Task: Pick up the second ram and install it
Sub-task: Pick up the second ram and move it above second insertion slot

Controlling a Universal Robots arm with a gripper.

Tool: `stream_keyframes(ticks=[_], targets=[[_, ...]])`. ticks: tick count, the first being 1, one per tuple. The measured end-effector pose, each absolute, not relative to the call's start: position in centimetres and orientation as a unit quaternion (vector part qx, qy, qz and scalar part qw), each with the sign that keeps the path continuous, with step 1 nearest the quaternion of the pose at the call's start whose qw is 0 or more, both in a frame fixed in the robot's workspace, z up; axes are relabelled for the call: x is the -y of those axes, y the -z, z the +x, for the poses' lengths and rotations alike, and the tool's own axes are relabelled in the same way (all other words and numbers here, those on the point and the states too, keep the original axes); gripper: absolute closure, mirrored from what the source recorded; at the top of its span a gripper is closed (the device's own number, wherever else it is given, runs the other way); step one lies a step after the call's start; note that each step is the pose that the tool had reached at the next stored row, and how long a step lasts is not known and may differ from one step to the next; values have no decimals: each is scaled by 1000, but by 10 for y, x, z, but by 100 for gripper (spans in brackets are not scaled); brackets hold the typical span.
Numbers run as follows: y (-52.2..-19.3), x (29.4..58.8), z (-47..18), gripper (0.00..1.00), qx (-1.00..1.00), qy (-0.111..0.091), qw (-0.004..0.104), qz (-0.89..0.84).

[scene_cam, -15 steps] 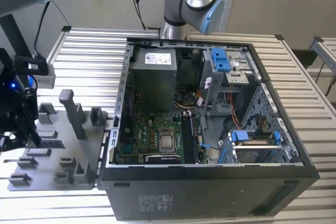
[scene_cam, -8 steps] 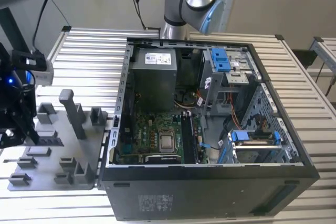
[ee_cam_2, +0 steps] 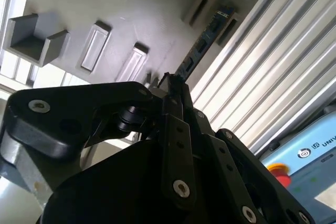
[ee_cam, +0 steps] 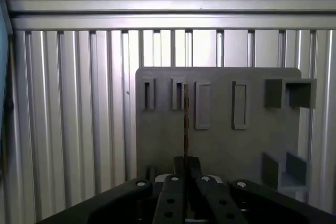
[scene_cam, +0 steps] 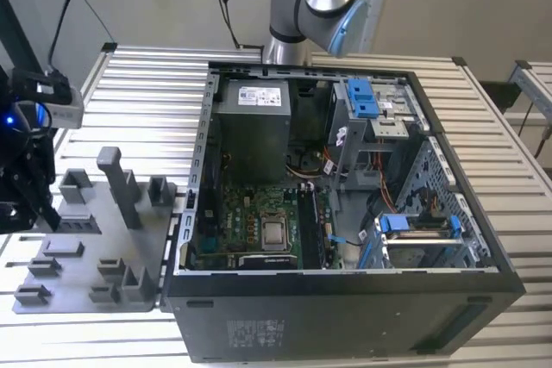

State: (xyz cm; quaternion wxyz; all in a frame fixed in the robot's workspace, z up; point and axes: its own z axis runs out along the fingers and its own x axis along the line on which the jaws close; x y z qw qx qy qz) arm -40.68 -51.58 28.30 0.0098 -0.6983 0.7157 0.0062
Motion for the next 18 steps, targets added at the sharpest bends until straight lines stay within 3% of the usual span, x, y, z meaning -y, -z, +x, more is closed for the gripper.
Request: stream_keyframes(ticks=[18], targets=[[-316,516,-407,86,-716,-6,10,-698]])
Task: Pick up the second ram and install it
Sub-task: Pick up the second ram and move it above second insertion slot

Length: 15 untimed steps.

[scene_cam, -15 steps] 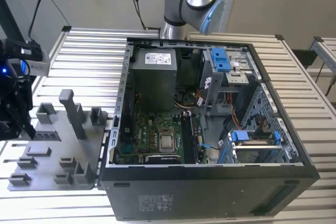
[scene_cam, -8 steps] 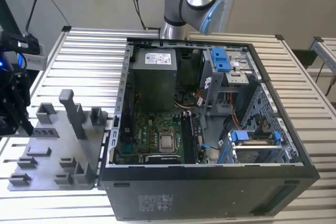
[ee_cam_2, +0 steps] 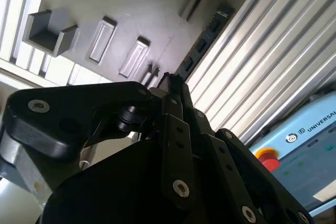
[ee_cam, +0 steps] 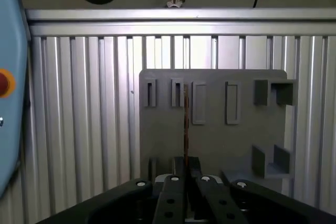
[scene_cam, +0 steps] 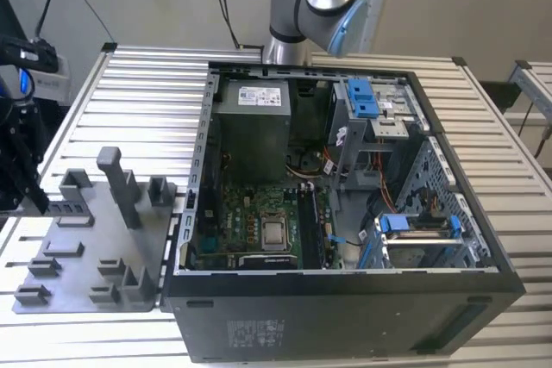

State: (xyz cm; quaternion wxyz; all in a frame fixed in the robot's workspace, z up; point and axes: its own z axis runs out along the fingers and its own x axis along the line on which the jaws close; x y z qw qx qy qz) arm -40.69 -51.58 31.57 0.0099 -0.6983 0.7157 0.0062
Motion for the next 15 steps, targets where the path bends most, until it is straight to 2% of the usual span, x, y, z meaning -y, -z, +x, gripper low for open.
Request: stream_keyframes(ticks=[15], targets=[[-352,516,-407,86,-716,-6,10,-698]])
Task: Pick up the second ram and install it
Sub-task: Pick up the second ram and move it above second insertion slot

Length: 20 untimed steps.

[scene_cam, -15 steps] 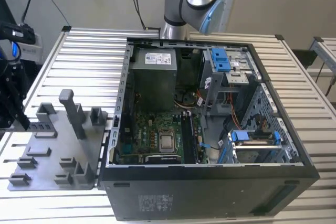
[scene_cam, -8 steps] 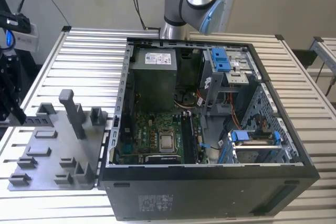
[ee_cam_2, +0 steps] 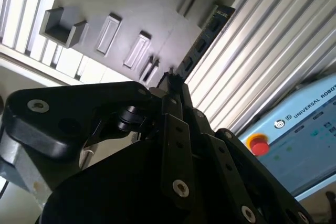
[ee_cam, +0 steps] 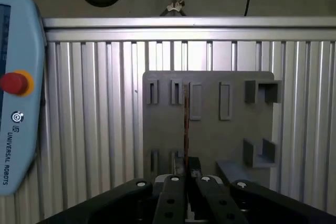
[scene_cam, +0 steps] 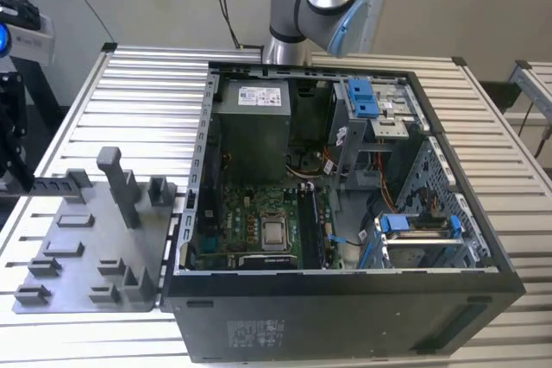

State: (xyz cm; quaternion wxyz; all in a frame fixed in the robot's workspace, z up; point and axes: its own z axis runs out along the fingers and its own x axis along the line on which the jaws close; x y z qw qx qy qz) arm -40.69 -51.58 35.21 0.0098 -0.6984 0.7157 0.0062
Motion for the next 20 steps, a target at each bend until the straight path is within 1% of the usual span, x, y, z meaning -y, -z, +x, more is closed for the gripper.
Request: stream_keyframes(ticks=[15,20], targets=[[-394,516,-407,86,-715,-6,10,-699],[-396,516,-407,86,-715,-6,10,-699]])
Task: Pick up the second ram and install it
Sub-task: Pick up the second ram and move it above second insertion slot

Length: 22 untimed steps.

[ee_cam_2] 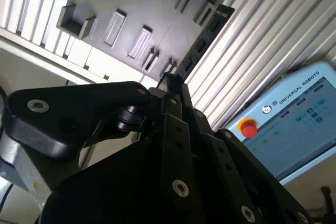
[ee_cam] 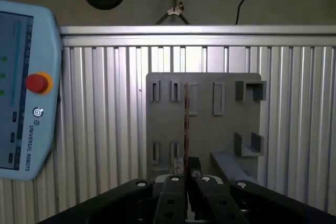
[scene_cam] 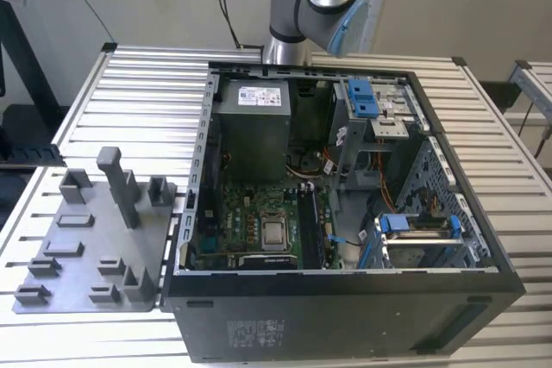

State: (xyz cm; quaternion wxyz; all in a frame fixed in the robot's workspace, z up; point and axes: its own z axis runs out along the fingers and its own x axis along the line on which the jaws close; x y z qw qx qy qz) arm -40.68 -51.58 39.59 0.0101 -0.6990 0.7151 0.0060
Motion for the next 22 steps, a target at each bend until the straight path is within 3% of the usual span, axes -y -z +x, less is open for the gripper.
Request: stream_keyframes(ticks=[22], targets=[[-396,516,-389,86,-715,-6,10,-699]])
